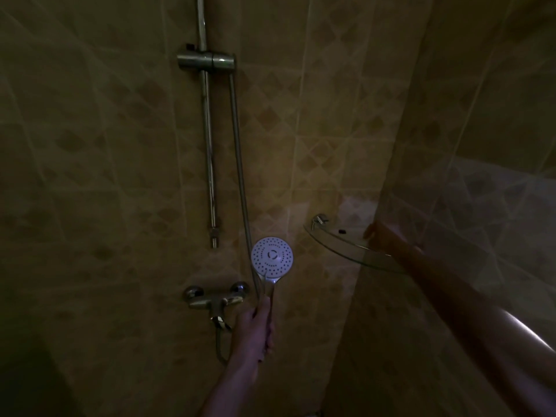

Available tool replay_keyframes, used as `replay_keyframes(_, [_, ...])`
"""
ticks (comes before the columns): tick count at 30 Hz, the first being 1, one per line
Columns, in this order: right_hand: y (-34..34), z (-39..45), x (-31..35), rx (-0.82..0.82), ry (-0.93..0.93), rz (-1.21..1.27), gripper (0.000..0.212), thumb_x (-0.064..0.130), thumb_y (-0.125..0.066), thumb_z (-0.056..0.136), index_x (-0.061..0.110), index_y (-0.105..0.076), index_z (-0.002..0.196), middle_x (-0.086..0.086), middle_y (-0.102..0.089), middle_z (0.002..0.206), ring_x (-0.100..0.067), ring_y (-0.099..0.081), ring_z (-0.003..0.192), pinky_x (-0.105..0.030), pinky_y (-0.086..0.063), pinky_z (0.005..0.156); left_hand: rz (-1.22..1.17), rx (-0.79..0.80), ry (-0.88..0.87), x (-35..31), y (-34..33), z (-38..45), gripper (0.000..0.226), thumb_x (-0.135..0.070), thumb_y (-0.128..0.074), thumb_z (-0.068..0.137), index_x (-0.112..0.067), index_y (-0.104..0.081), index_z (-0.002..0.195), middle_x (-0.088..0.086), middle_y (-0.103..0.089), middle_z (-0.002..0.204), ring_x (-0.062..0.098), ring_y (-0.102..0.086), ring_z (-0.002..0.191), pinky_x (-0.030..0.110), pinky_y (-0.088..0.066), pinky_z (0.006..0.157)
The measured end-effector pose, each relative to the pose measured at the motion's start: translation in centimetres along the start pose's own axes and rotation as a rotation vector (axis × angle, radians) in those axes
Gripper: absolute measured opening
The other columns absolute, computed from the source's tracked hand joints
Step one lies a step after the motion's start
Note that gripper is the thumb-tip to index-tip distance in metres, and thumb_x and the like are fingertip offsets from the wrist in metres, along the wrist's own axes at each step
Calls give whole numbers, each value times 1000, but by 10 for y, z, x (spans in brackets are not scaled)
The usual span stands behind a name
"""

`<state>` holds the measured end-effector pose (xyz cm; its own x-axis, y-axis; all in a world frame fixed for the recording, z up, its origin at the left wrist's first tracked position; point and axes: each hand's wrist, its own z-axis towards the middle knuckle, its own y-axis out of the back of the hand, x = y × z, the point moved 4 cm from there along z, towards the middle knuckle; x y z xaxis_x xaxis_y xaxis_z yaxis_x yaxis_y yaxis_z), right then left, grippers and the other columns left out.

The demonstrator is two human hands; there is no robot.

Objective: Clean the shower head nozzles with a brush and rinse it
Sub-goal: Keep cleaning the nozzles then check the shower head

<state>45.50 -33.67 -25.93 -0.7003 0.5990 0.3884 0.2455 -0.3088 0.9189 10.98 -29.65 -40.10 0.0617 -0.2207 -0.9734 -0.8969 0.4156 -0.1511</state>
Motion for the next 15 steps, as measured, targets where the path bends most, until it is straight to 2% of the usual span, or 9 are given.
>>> replay_keyframes(5, [-10, 19, -12, 4, 92, 1, 29, 3, -69, 82, 9, -68, 111, -13, -68, 113, -24, -64, 93, -24, -44, 74, 12, -30, -7, -5, -3, 11, 52, -50, -51, 91, -14, -53, 54, 5, -44, 39, 17, -38, 30, 19, -25, 36])
replay_keyframes(8, [-16, 26, -15, 9, 113, 35, 25, 3, -69, 84, 8, -67, 108, -13, -69, 107, -19, -61, 81, -24, -46, 71, 28, -41, -1, -7, -4, 13, 51, -47, -52, 92, -12, -52, 56, 4, -44, 39, 15, -38, 30, 18, -26, 33])
replay_keyframes(11, [-20, 35, -17, 6, 97, 89, 17, 7, -66, 88, 12, -68, 104, -11, -67, 103, -19, -61, 80, -25, -45, 72, 59, -53, 12, -9, -4, 15, 49, -48, -52, 92, -12, -53, 58, 2, -46, 39, 13, -39, 30, 18, -27, 33])
replay_keyframes(15, [-29, 44, -21, 53, 72, 158, 9, 8, -65, 89, 11, -70, 96, -15, -68, 103, -25, -64, 91, -30, -49, 79, 65, -48, 14, -14, -3, 16, 51, -50, -51, 92, -13, -52, 57, 1, -46, 39, 12, -39, 30, 18, -26, 34])
